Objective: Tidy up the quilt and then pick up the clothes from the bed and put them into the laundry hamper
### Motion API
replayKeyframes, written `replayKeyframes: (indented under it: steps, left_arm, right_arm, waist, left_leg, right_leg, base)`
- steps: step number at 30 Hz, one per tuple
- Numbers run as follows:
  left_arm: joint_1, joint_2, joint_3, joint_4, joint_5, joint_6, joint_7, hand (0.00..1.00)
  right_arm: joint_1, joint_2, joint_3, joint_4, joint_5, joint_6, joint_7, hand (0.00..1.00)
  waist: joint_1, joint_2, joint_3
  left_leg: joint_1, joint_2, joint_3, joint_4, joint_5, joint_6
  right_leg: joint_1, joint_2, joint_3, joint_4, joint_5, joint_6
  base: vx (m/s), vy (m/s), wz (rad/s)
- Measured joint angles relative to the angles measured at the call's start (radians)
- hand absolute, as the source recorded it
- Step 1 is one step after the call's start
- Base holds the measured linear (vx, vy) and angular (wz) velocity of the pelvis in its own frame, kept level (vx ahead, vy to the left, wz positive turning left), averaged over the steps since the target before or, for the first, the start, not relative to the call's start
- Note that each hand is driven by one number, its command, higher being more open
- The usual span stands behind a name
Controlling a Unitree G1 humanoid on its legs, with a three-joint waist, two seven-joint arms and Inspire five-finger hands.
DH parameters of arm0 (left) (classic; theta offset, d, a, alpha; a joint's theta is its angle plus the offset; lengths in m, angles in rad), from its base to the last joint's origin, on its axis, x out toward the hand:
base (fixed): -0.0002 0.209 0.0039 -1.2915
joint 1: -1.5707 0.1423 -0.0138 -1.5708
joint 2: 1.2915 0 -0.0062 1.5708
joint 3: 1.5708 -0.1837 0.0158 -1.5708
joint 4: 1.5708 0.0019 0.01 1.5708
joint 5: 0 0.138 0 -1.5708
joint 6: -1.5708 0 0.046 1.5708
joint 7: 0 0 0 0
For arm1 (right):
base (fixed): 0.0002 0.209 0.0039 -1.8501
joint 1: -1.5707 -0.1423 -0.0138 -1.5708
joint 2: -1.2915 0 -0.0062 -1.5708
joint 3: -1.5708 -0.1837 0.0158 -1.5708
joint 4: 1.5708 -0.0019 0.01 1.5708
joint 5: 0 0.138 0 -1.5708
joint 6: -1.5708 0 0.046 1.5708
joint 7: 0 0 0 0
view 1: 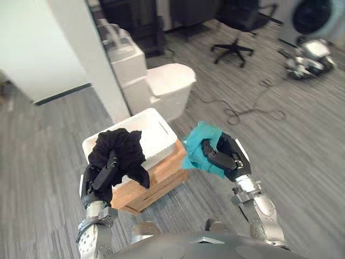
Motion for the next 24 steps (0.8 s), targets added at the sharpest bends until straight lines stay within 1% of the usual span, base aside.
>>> replayKeyframes:
  steps: [1, 2, 3, 4, 5, 6, 7, 8, 9, 10, 11, 12, 13, 14, 15, 16, 17, 18, 19, 20, 21, 22, 23, 24]
  left_arm:
    - [-0.004, 0.005, 0.009, -0.024, 0.001, 0.009, -0.008, 0.0]
    - [-0.009, 0.002, 0.015, -0.038, 0.002, 0.019, -0.013, 0.0]
    - [-0.021, 0.001, 0.019, -0.049, 0.004, 0.025, -0.033, 0.0]
    - [-0.04, 0.002, 0.022, -0.05, 0.009, 0.043, -0.063, 0.0]
    - [-0.043, 0.005, 0.022, -0.05, 0.011, 0.054, -0.076, 0.0]
    - [-0.047, 0.012, 0.017, -0.049, 0.017, 0.067, -0.1, 0.0]
    - [-0.039, 0.017, 0.014, -0.049, 0.034, 0.078, -0.124, 0.0]
    - [-0.038, 0.018, 0.013, -0.048, 0.045, 0.083, -0.132, 0.0]
    - [-0.038, 0.039, 0.017, -0.045, 0.046, 0.085, -0.14, 0.0]
    - [-0.042, 0.062, 0.022, -0.04, 0.046, 0.087, -0.148, 0.0]
    - [-0.044, 0.064, 0.023, -0.032, 0.046, 0.097, -0.157, 0.0]
    - [-0.038, 0.062, 0.021, -0.031, 0.046, 0.115, -0.164, 0.0]
    - [-0.035, 0.056, 0.016, -0.031, 0.048, 0.133, -0.171, 0.0]
    - [-0.036, 0.051, 0.007, -0.03, 0.05, 0.147, -0.175, 0.0]
    - [-0.041, 0.053, -0.006, -0.029, 0.055, 0.152, -0.182, 0.0]
    - [-0.057, 0.06, -0.017, -0.03, 0.087, 0.152, -0.2, 0.0]
    - [-0.07, 0.075, -0.034, -0.03, 0.092, 0.155, -0.2, 0.0]
    - [-0.073, 0.078, -0.039, -0.03, 0.093, 0.156, -0.2, 0.0]
    - [-0.083, 0.086, -0.063, -0.028, 0.097, 0.159, -0.202, 0.0]
    - [-0.106, 0.094, -0.073, -0.015, 0.099, 0.159, -0.205, 0.0]
    - [-0.122, 0.096, -0.079, -0.005, 0.103, 0.159, -0.205, 0.0]
    - [-0.149, 0.103, -0.094, 0.01, 0.114, 0.159, -0.207, 0.0]
    - [-0.158, 0.117, -0.107, 0.015, 0.117, 0.159, -0.207, 0.0]
    - [-0.158, 0.129, -0.111, 0.013, 0.116, 0.159, -0.208, 0.0]
  right_arm:
    - [-0.004, 0.005, 0.002, -0.032, 0.0, 0.0, 0.001, 0.0]
    - [-0.007, 0.005, 0.001, -0.047, 0.0, 0.0, 0.0, 0.0]
    - [-0.02, 0.004, 0.0, -0.063, -0.001, 0.0, -0.005, 0.0]
    - [-0.035, 0.002, -0.006, -0.063, -0.02, 0.007, -0.03, 0.0]
    - [-0.041, 0.003, -0.012, -0.063, -0.038, 0.013, -0.048, 0.0]
    - [-0.049, 0.003, -0.014, -0.063, -0.041, 0.028, -0.08, 0.0]
    - [-0.057, 0.001, -0.019, -0.063, -0.042, 0.033, -0.116, 0.0]
    - [-0.066, -0.001, -0.02, -0.062, -0.048, 0.036, -0.132, 0.0]
    - [-0.082, 0.018, -0.017, -0.063, -0.075, 0.044, -0.158, 0.0]
    - [-0.093, 0.026, -0.013, -0.063, -0.077, 0.049, -0.174, 0.0]
    - [-0.109, 0.02, -0.013, -0.062, -0.077, 0.053, -0.187, 0.0]
    - [-0.125, 0.012, -0.014, -0.062, -0.077, 0.06, -0.208, 0.0]
    - [-0.13, 0.009, -0.018, -0.062, -0.077, 0.067, -0.221, 0.0]
    - [-0.129, 0.006, -0.023, -0.062, -0.077, 0.071, -0.232, 0.0]
    - [-0.129, 0.006, -0.027, -0.061, -0.078, 0.072, -0.244, 0.0]
    - [-0.129, 0.011, -0.031, -0.061, -0.078, 0.071, -0.256, 0.0]
    - [-0.126, 0.016, -0.032, -0.06, -0.079, 0.072, -0.265, 0.0]
    - [-0.123, 0.019, -0.033, -0.06, -0.079, 0.071, -0.266, 0.0]
    - [-0.107, 0.037, -0.033, -0.064, -0.091, 0.07, -0.275, 0.0]
    - [-0.103, 0.054, -0.029, -0.074, -0.123, 0.07, -0.284, 0.0]
    - [-0.102, 0.057, -0.028, -0.083, -0.132, 0.07, -0.285, 0.0]
    - [-0.103, 0.055, -0.029, -0.111, -0.155, 0.07, -0.281, 0.0]
    - [-0.103, 0.054, -0.028, -0.14, -0.154, 0.07, -0.262, 0.0]
    - [-0.104, 0.054, -0.026, -0.154, -0.154, 0.07, -0.255, 0.0]
  waist:
    - [-0.007, -0.001, -0.022]
    - [-0.009, 0.003, -0.036]
    - [-0.011, 0.003, -0.038]
    - [-0.009, 0.001, -0.038]
    - [-0.009, 0.0, -0.038]
    - [-0.008, -0.005, -0.04]
    - [-0.008, -0.004, -0.042]
    - [-0.009, 0.004, -0.037]
    - [-0.01, -0.013, -0.045]
    - [-0.013, -0.047, -0.054]
    - [-0.009, -0.046, -0.056]
    - [-0.008, -0.039, -0.052]
    - [-0.008, -0.032, -0.052]
    - [-0.014, -0.025, -0.051]
    - [-0.023, -0.028, -0.049]
    - [-0.045, -0.054, -0.028]
    - [-0.065, -0.08, -0.011]
    - [-0.07, -0.082, -0.006]
    - [-0.102, -0.078, -0.002]
    - [-0.122, -0.074, 0.0]
    - [-0.127, -0.074, 0.0]
    - [-0.128, -0.077, 0.001]
    - [-0.125, -0.085, -0.001]
    - [-0.123, -0.101, -0.003]
  left_leg:
    - [0.004, -0.011, 0.073, -0.086, 0.02, 0.002]
    - [0.007, -0.029, 0.084, -0.146, 0.036, -0.005]
    - [0.036, -0.057, 0.102, -0.265, 0.073, -0.031]
    - [0.065, -0.079, 0.091, -0.359, 0.114, -0.049]
    - [0.077, -0.085, 0.077, -0.388, 0.128, -0.049]
    - [0.095, -0.094, 0.043, -0.421, 0.147, -0.044]
    - [0.107, -0.092, 0.012, -0.436, 0.159, -0.037]
    - [0.11, -0.085, -0.003, -0.438, 0.162, -0.033]
    - [0.099, -0.08, -0.029, -0.441, 0.163, -0.033]
    - [0.092, -0.1, -0.045, -0.449, 0.16, -0.038]
    - [0.091, -0.1, -0.048, -0.454, 0.156, -0.045]
    - [0.091, -0.098, -0.047, -0.453, 0.156, -0.045]
    - [0.091, -0.099, -0.046, -0.451, 0.156, -0.045]
    - [0.093, -0.102, -0.045, -0.451, 0.155, -0.043]
    - [0.096, -0.112, -0.045, -0.45, 0.153, -0.042]
    - [0.116, -0.145, -0.052, -0.446, 0.133, -0.033]
    - [0.143, -0.164, -0.073, -0.437, 0.114, -0.03]
    - [0.147, -0.165, -0.081, -0.434, 0.112, -0.028]
    - [0.146, -0.147, -0.132, -0.424, 0.1, -0.02]
    - [0.135, -0.122, -0.165, -0.414, 0.089, -0.016]
    - [0.131, -0.117, -0.178, -0.416, 0.089, -0.016]
    - [0.123, -0.119, -0.198, -0.416, 0.089, -0.02]
    - [0.122, -0.134, -0.205, -0.412, 0.085, -0.038]
    - [0.122, -0.148, -0.209, -0.406, 0.076, -0.048]
  right_leg:
    - [0.004, -0.016, -0.047, -0.014, 0.004, 0.004]
    - [-0.002, -0.026, -0.075, -0.016, 0.006, 0.008]
    - [0.004, -0.035, -0.126, -0.021, 0.01, 0.014]
    - [0.027, -0.045, -0.176, -0.02, 0.01, 0.014]
    - [0.043, -0.048, -0.198, -0.016, 0.01, 0.014]
    - [0.07, -0.058, -0.228, 0.008, 0.01, 0.014]
    - [0.07, -0.069, -0.247, 0.077, 0.009, 0.012]
    - [0.047, -0.073, -0.246, 0.117, -0.025, 0.003]
    - [0.048, -0.045, -0.212, 0.048, -0.036, -0.011]
    - [0.052, -0.049, -0.236, 0.009, -0.008, -0.002]
    - [0.062, -0.05, -0.241, 0.006, -0.009, 0.001]
    - [0.053, -0.059, -0.245, 0.037, -0.009, 0.0]
    - [0.034, -0.068, -0.243, 0.084, -0.009, 0.0]
    - [0.004, -0.089, -0.241, 0.163, -0.011, -0.002]
    - [-0.04, -0.126, -0.229, 0.281, -0.014, -0.008]
    - [-0.113, -0.192, -0.154, 0.486, 0.0, -0.031]
    - [-0.164, -0.203, -0.038, 0.62, 0.055, -0.064]
    - [-0.178, -0.202, -0.011, 0.649, 0.08, -0.063]
    - [-0.231, -0.173, 0.064, 0.719, 0.056, -0.028]
    - [-0.243, -0.095, 0.116, 0.657, -0.08, -0.031]
    - [-0.248, -0.064, 0.128, 0.591, -0.101, -0.03]
    - [-0.248, -0.028, 0.14, 0.449, -0.104, -0.032]
    - [-0.226, -0.014, 0.14, 0.293, -0.077, -0.023]
    - [-0.21, -0.012, 0.143, 0.214, -0.026, -0.028]
  base:
    - [0.2, -0.069, 1.15]
    - [0.24, -0.05, 1.36]
    - [0.2, -0.007, 1.37]
    - [0.19, 0.013, 1.33]
    - [0.17, 0.056, 1.3]
    - [0.16, 0.073, 1.17]
    - [0.17, 0.077, 1.08]
    - [0.11, 0.054, 0.94]
    - [0.06, -0.021, 0.77]
    - [0.09, -0.046, 0.71]
    - [0.11, -0.027, 0.44]
    - [0.1, 0.032, 0.22]
    - [0.05, 0.068, 0.16]
    - [0.03, 0.067, 0.15]
    - [0.02, 0.104, 0.41]
    - [0.03, 0.107, 0.57]
    - [0.03, 0.088, 0.56]
    - [0.04, 0.039, 0.65]
    - [0.06, -0.045, 0.78]
    - [0.06, -0.06, 0.87]
    - [0.07, -0.095, 0.77]
    - [0.08, -0.096, 0.61]
    - [0.1, -0.114, 0.54]
    - [0.12, -0.16, 0.32]
